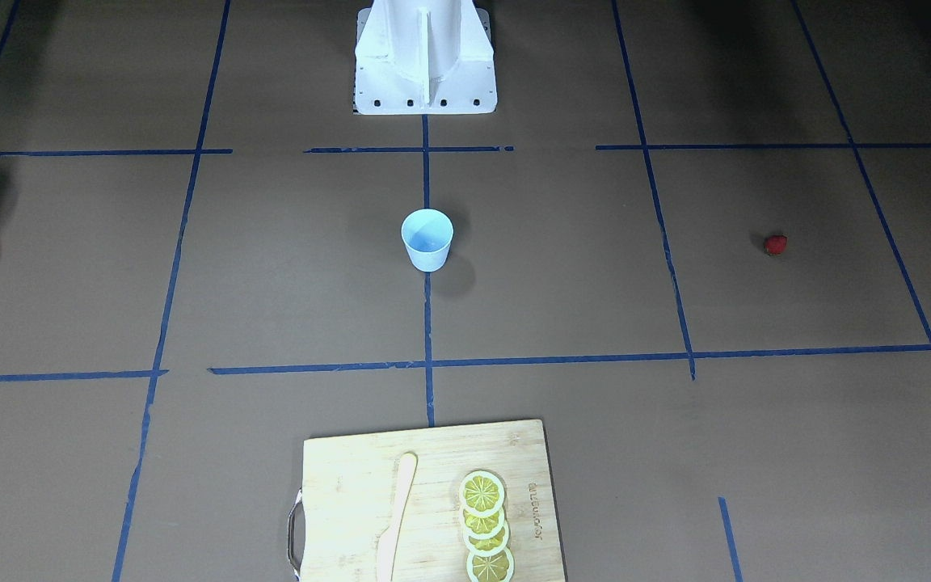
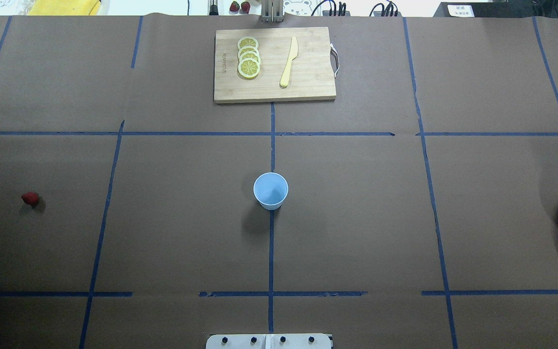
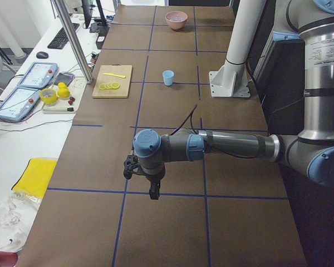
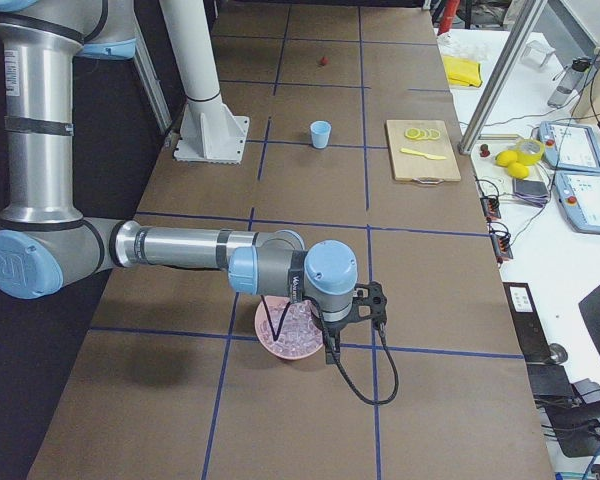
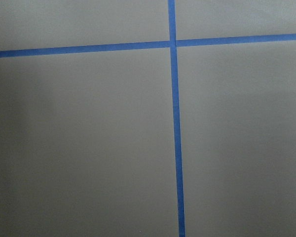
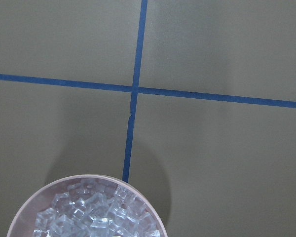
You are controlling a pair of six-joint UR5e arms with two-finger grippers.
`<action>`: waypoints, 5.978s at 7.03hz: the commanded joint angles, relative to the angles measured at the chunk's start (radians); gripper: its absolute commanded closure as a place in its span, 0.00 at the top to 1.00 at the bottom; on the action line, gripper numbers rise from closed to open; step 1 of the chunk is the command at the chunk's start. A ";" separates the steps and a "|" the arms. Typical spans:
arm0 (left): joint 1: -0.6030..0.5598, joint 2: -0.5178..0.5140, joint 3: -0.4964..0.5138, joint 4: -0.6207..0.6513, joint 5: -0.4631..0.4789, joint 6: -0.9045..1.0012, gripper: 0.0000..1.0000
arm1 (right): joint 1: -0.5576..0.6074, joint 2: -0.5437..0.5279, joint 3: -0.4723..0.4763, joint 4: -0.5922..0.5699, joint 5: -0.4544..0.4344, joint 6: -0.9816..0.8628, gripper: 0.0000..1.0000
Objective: Put ice and strawberries in cup
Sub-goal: 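Grasp an ice cube from the pink bowl with the right gripper, then carry the ice cube with the right gripper over the light-blue cup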
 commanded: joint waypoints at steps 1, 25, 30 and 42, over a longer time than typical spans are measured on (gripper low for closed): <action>0.003 -0.003 -0.004 0.003 0.000 -0.001 1.00 | 0.000 0.002 0.000 0.000 0.000 0.000 1.00; 0.003 0.003 -0.016 0.002 -0.003 -0.004 1.00 | -0.338 -0.149 0.012 0.408 -0.064 0.138 0.04; 0.003 0.002 -0.018 0.000 -0.009 -0.004 1.00 | -0.380 -0.012 0.301 0.170 -0.055 0.503 0.00; 0.005 -0.008 -0.019 -0.003 -0.012 0.001 1.00 | -1.262 0.937 0.035 -0.172 -0.672 1.576 0.01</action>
